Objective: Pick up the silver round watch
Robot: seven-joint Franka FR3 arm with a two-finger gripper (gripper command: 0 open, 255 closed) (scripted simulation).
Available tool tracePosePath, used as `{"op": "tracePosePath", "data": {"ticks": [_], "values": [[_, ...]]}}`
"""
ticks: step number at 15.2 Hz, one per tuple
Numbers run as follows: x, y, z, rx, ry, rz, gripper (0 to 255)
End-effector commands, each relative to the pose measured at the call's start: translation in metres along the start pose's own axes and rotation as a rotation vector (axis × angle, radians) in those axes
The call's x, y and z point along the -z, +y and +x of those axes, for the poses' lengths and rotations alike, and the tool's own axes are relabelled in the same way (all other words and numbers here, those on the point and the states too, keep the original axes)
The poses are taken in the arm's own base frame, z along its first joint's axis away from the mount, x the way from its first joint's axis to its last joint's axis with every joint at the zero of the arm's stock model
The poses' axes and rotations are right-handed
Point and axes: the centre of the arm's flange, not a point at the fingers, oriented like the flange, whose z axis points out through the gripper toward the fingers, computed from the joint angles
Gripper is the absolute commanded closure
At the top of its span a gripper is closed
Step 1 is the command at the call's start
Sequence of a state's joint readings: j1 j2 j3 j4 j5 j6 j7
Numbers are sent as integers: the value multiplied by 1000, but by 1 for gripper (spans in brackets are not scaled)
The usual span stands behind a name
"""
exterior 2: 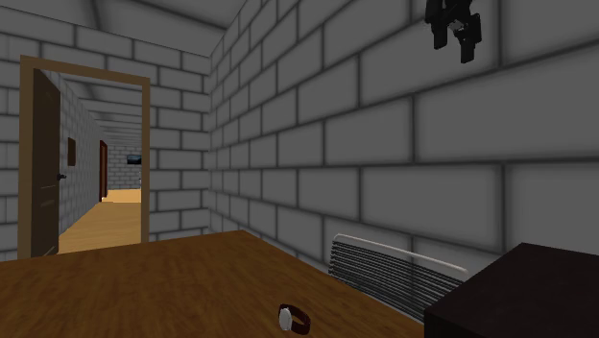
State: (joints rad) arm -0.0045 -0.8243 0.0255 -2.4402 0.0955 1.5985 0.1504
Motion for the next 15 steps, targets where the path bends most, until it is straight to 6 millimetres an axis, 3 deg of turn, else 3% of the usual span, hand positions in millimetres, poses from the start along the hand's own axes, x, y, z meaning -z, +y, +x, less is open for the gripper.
{"op": "tracePosePath", "data": {"ticks": [1, 15], "values": [[0, 0, 0, 0, 0, 0, 0], [-147, -101, 59, 37, -44, -14, 0]]}}
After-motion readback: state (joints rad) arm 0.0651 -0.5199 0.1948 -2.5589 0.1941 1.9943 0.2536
